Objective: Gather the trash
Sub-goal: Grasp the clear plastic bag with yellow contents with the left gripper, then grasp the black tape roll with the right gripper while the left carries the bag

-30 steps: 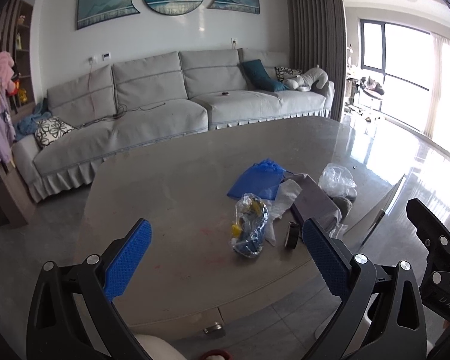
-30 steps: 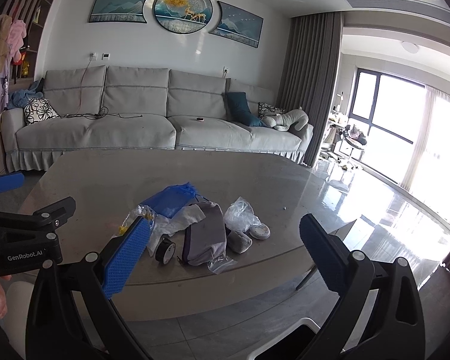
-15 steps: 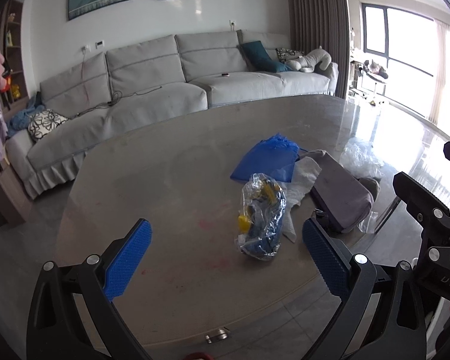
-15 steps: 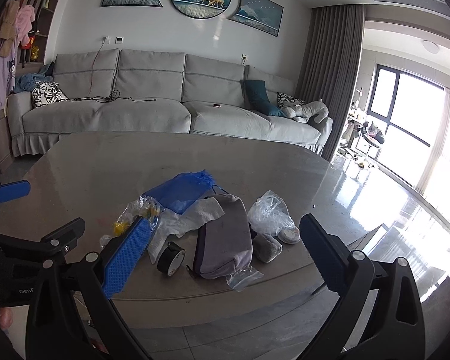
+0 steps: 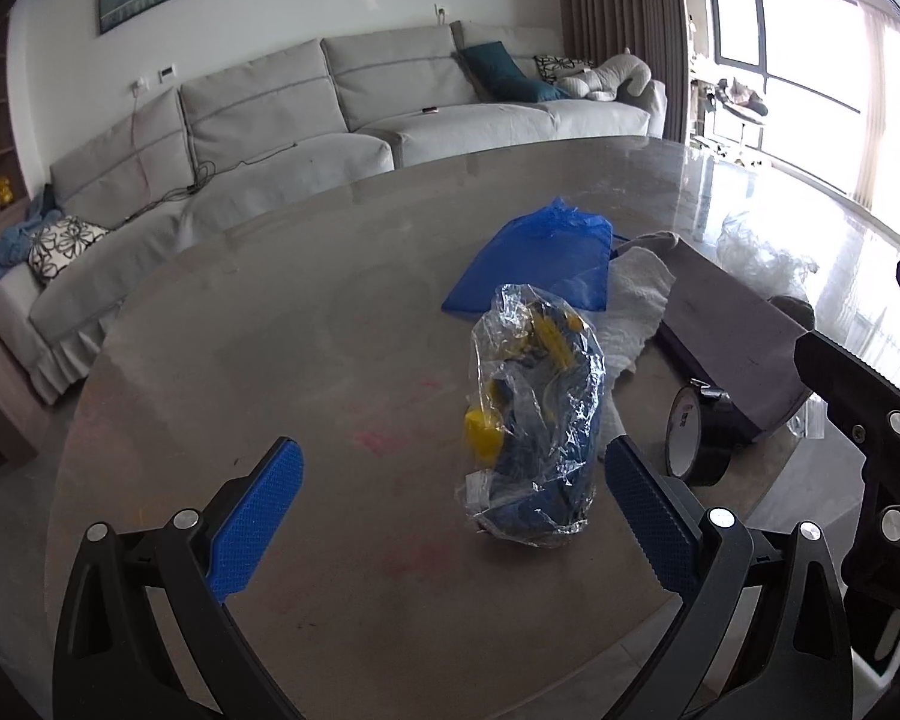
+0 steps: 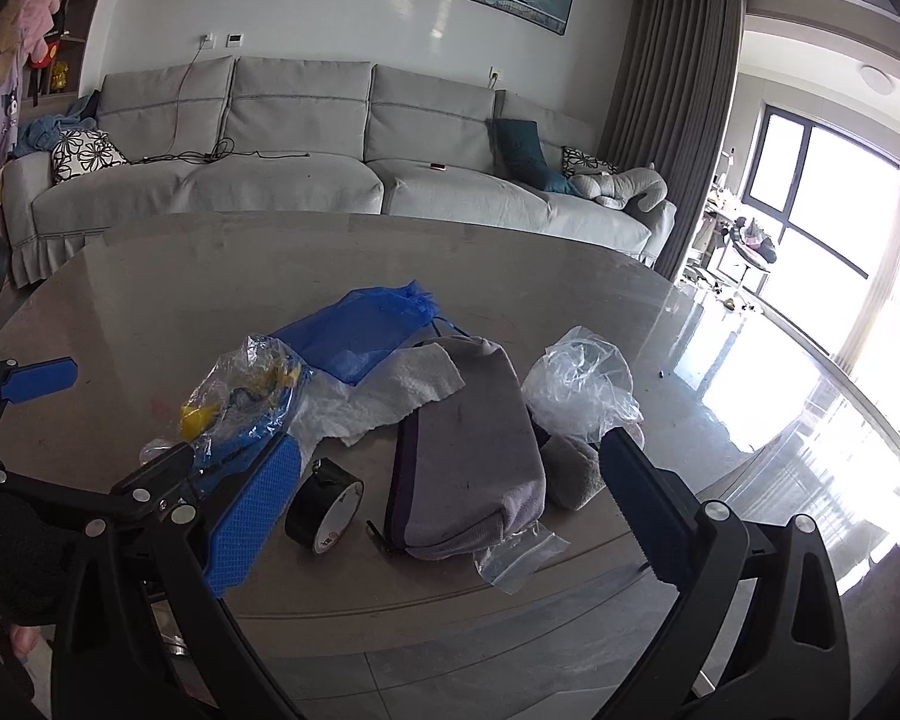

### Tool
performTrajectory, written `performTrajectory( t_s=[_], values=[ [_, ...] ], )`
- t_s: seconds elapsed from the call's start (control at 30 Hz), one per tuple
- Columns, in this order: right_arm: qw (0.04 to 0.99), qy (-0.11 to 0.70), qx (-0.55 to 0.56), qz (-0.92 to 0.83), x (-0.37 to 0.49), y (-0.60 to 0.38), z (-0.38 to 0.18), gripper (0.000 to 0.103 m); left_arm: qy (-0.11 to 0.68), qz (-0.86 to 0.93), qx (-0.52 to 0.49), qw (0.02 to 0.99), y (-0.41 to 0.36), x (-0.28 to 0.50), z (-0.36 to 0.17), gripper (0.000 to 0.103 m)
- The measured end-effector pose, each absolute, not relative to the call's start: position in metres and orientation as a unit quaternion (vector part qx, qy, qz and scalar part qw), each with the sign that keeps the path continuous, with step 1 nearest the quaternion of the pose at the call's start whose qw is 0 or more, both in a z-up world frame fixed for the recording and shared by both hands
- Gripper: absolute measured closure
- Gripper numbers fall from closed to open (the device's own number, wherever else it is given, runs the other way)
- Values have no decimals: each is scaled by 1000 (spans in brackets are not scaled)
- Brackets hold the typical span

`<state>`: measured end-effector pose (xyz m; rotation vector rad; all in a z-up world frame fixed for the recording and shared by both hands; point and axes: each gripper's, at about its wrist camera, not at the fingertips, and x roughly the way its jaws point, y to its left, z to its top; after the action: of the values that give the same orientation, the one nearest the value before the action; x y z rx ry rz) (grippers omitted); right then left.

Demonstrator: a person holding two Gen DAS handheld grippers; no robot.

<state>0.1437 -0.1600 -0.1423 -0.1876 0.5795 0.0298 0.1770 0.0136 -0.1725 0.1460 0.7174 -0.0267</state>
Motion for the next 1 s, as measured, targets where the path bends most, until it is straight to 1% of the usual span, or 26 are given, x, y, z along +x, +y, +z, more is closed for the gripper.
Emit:
performTrajectory(
  t_s=[0.13,0.23,0.27,0.3,0.37,0.4,0.47,0.57,0.63,0.67,0.73,0.77,0.8,0.83,0.87,0.9,0.93,1.0],
  values=[
    [951,295,-89,15,147,-161,-153,4,389,-18,62,919,17,194,-191,5],
    [950,301,-79,25,149,-159,-157,4,402,-52,30,914,21,199,-203,16],
    [950,301,-77,26,149,-157,-158,4,408,-64,16,910,23,201,-205,23],
    [950,300,-78,29,149,-154,-158,4,408,-91,-1,909,25,200,-207,29],
    [950,300,-88,28,149,-148,-160,4,414,-106,-7,904,24,201,-210,50],
    [949,299,-93,28,150,-145,-161,4,408,-123,-6,905,23,199,-209,66],
    [950,297,-99,22,152,-142,-164,4,399,-114,14,910,19,195,-207,74],
    [948,304,-91,32,158,-139,-171,6,385,-99,35,917,20,187,-204,77],
    [946,310,-86,42,161,-136,-176,14,374,-93,38,922,25,185,-198,77],
    [944,315,-85,45,163,-135,-179,17,367,-89,38,925,29,184,-195,77],
    [940,327,-80,53,169,-132,-187,26,353,-82,37,931,35,181,-188,77],
    [938,334,-74,56,172,-131,-191,28,348,-80,36,933,38,181,-185,77],
    [935,341,-67,61,175,-130,-195,36,344,-80,34,935,40,182,-182,77],
    [933,349,-58,68,178,-130,-199,48,343,-80,33,935,42,181,-181,77],
    [930,357,-46,78,180,-130,-203,54,342,-81,33,936,43,181,-180,77],
    [926,365,-34,88,183,-130,-206,66,342,-82,32,936,43,182,-180,77],
    [924,372,-28,88,184,-129,-209,84,342,-82,33,936,43,182,-180,77],
    [923,375,-30,82,183,-127,-212,84,338,-82,34,937,43,182,-179,77]
  ],
)
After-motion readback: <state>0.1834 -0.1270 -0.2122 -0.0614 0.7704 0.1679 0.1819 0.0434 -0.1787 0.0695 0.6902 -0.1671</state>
